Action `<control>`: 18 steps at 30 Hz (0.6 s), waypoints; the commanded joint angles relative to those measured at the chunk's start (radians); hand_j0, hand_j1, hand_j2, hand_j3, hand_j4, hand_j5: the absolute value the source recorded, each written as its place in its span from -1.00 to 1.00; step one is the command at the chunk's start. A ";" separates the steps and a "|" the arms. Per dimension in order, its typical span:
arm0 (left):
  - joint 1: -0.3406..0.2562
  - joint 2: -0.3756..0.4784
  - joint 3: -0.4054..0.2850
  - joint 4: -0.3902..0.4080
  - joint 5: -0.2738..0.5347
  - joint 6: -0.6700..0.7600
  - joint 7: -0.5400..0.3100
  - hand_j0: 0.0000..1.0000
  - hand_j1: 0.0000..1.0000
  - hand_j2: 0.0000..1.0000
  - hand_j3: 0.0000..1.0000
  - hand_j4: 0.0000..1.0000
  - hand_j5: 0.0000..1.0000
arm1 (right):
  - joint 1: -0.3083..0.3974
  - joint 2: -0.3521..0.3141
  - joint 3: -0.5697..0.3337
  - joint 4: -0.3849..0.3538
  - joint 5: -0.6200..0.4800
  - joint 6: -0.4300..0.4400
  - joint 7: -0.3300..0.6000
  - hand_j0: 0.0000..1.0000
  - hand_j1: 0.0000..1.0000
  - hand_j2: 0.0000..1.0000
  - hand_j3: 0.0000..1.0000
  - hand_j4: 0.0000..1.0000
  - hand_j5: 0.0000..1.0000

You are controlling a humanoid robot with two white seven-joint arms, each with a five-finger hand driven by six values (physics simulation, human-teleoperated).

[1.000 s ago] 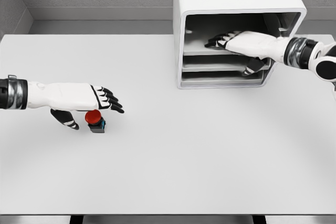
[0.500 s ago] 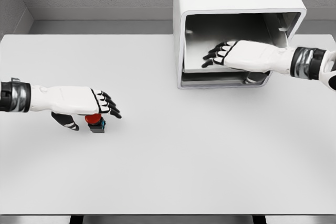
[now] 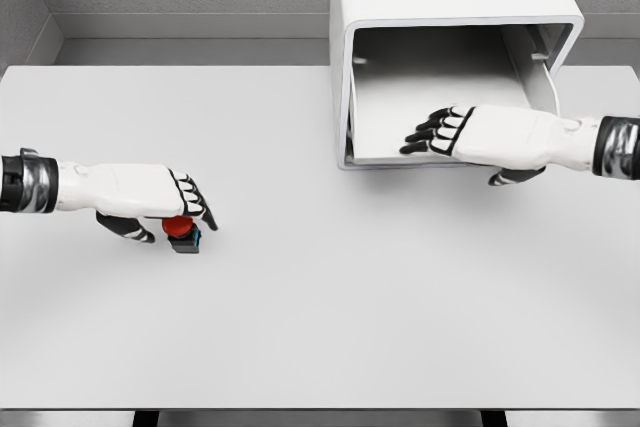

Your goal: Slide open multi-storey tabletop storage cabinets and put open load switch and slide close multi-storey tabletop storage cabinets

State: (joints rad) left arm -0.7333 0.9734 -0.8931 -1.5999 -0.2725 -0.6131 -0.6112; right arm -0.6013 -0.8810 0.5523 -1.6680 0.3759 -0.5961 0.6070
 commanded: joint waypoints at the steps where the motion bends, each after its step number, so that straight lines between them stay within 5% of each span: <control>1: 0.000 0.002 -0.001 0.000 0.004 0.002 0.000 0.53 0.53 0.53 0.53 0.53 0.53 | 0.000 -0.015 -0.022 -0.019 0.000 -0.015 0.004 1.00 1.00 1.00 1.00 1.00 1.00; 8: 0.002 0.002 -0.003 0.000 0.003 0.002 0.000 0.52 0.52 0.52 0.52 0.52 0.52 | 0.037 -0.038 -0.066 -0.042 0.000 -0.015 0.004 1.00 1.00 1.00 1.00 1.00 1.00; 18: 0.002 0.004 -0.004 -0.005 0.004 0.002 0.000 0.03 0.03 0.03 0.03 0.03 0.03 | 0.084 -0.065 -0.106 -0.079 -0.032 -0.015 0.004 1.00 1.00 1.00 1.00 1.00 1.00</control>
State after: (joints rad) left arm -0.7317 0.9753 -0.8976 -1.6033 -0.2739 -0.6129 -0.6110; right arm -0.5170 -0.9382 0.4487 -1.7371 0.3495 -0.6136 0.6115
